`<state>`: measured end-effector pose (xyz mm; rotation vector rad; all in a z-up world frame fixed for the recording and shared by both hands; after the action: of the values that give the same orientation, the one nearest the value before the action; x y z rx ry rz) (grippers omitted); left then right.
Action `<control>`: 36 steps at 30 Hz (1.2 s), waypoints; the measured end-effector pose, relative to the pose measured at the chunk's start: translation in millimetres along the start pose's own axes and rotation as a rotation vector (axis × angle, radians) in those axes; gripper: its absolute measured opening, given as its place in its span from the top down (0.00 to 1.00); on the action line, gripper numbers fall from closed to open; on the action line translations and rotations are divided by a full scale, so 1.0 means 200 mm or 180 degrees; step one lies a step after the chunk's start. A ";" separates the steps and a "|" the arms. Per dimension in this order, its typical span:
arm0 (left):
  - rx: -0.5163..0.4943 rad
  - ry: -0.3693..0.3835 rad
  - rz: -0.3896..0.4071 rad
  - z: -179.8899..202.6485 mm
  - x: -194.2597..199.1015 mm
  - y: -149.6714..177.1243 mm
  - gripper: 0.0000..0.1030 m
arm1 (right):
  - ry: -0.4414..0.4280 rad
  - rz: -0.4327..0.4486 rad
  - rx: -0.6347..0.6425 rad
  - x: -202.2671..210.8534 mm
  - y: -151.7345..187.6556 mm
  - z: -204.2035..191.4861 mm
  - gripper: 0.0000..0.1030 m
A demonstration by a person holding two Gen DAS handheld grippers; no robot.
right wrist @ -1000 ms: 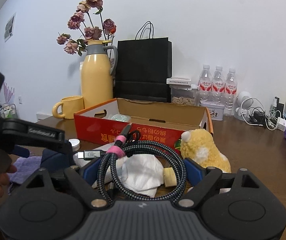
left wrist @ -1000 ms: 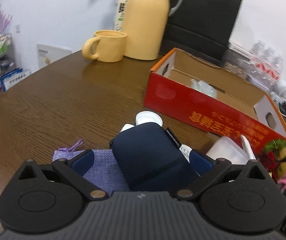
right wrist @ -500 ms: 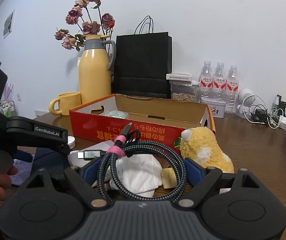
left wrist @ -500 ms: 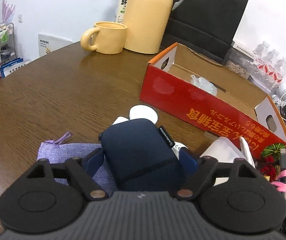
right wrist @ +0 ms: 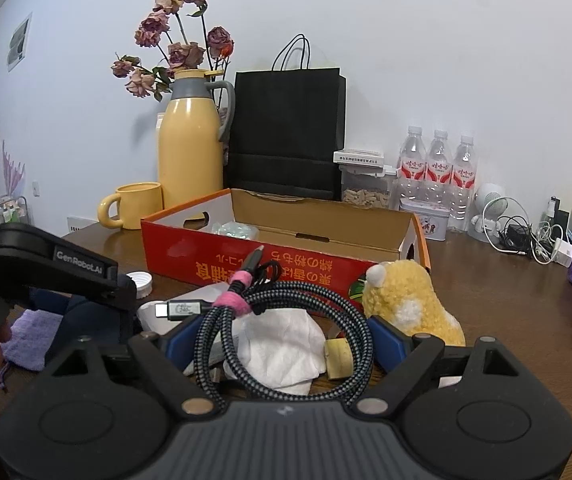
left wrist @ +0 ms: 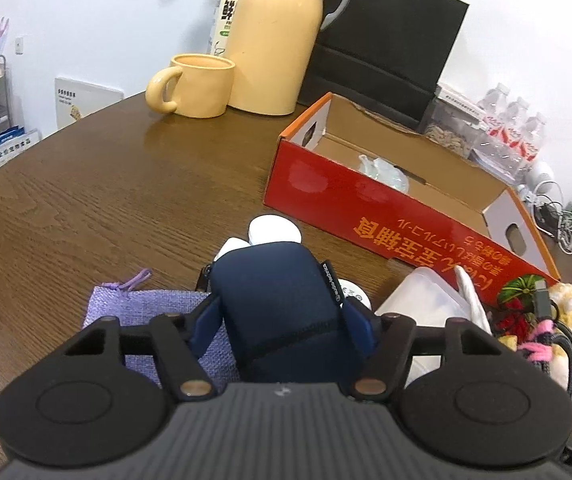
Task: Organize objects
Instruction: 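Grasp the navy pouch with the left gripper while the right gripper grasps the braided cable, then lower the navy pouch and braided cable into the box and open both grippers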
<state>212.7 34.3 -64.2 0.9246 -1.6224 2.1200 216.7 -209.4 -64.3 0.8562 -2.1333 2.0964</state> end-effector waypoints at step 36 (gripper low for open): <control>-0.1012 0.0590 0.0877 0.55 -0.22 -0.74 0.36 | 0.0554 0.0022 -0.0067 -0.62 -0.57 0.18 0.16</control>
<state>366.4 -17.5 32.2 0.4136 -2.0012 1.9577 380.4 -191.9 -13.1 0.6389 -2.0688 2.0632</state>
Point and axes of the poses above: each gripper's, at about its wrist camera, not at the fingertips, and x roughly against the way its jaws point, z to its right, y to its underside, the point moved 7 cm from there along -x, roughly the way its jaws point, and after that the axes turned 8 degrees about -x, right-handed, at the moved point
